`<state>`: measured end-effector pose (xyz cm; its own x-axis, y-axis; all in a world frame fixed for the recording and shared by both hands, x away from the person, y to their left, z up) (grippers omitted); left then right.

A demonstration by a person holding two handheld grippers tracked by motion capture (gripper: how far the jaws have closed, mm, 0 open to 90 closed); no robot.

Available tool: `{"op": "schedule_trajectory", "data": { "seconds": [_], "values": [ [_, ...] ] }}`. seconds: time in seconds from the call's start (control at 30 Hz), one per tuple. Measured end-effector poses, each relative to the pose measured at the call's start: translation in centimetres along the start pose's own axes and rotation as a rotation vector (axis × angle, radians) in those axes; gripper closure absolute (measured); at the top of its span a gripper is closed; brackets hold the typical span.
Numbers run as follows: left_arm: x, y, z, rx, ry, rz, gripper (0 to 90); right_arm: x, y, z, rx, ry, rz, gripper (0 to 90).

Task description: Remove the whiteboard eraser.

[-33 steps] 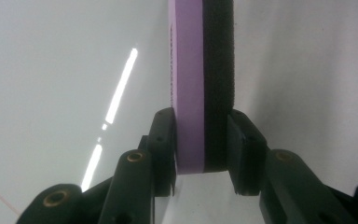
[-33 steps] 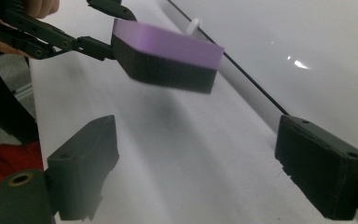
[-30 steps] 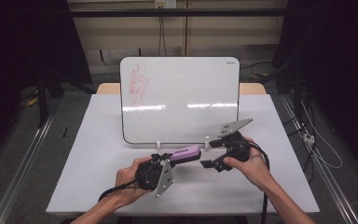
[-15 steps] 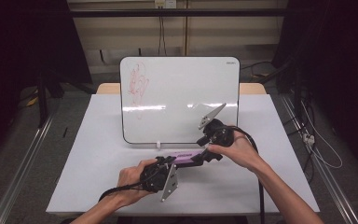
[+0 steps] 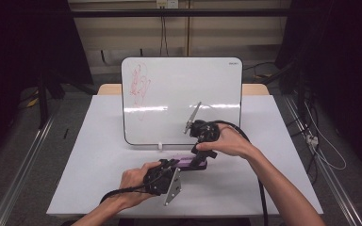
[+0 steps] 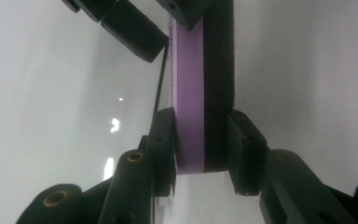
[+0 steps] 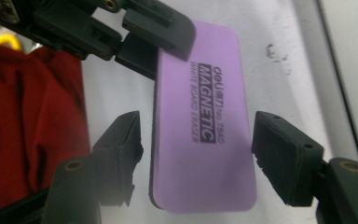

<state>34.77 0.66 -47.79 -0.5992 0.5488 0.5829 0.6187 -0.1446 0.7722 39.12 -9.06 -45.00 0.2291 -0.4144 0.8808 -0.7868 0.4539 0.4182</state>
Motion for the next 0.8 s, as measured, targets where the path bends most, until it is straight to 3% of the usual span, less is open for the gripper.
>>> {"op": "schedule_trajectory", "data": {
  "seconds": [0.07,0.1,0.13,0.3,0.6,0.63,0.8],
  "values": [
    [-0.1,-0.3,-0.1,0.014,-0.011,0.004,65.9,-0.2,0.0,-0.2,0.014,0.035,-0.005,34.3],
    [-0.3,-0.4,-0.4,0.044,-0.036,-0.009,65.9,-0.4,-0.1,-0.3,0.017,0.048,0.001,35.6],
    [-0.1,-0.3,-0.2,0.015,-0.021,0.000,65.9,-0.4,-0.2,-0.3,0.015,0.060,0.009,36.3],
    [-0.2,-0.3,-0.1,0.013,-0.016,0.001,65.9,-1.0,-0.3,-0.4,0.022,0.117,0.016,37.1],
    [-0.2,-0.5,-0.2,-0.012,-0.013,0.007,66.0,-1.7,-0.4,-0.6,0.076,0.184,0.021,37.3],
    [-0.3,-0.6,-0.4,0.010,-0.026,0.005,66.0,-1.8,-0.4,-0.6,0.084,0.187,0.023,37.3],
    [-0.3,-0.8,-0.6,-0.030,-0.021,0.005,66.0,-2.1,-0.3,-0.3,0.103,0.237,0.016,36.6]
  ]
}}
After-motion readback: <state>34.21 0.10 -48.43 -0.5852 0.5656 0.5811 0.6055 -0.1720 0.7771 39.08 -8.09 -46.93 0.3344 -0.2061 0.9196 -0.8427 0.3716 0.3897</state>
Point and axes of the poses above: each handheld gripper's, and its own axes: x roughly backward along the jaws, z roughly out of its underside, y roughly to its left, the point moved 9 cm from there along -x, roughly forward along the jaws, and after that the axes turned 13 degrees about -x, right-handed, at the moved point
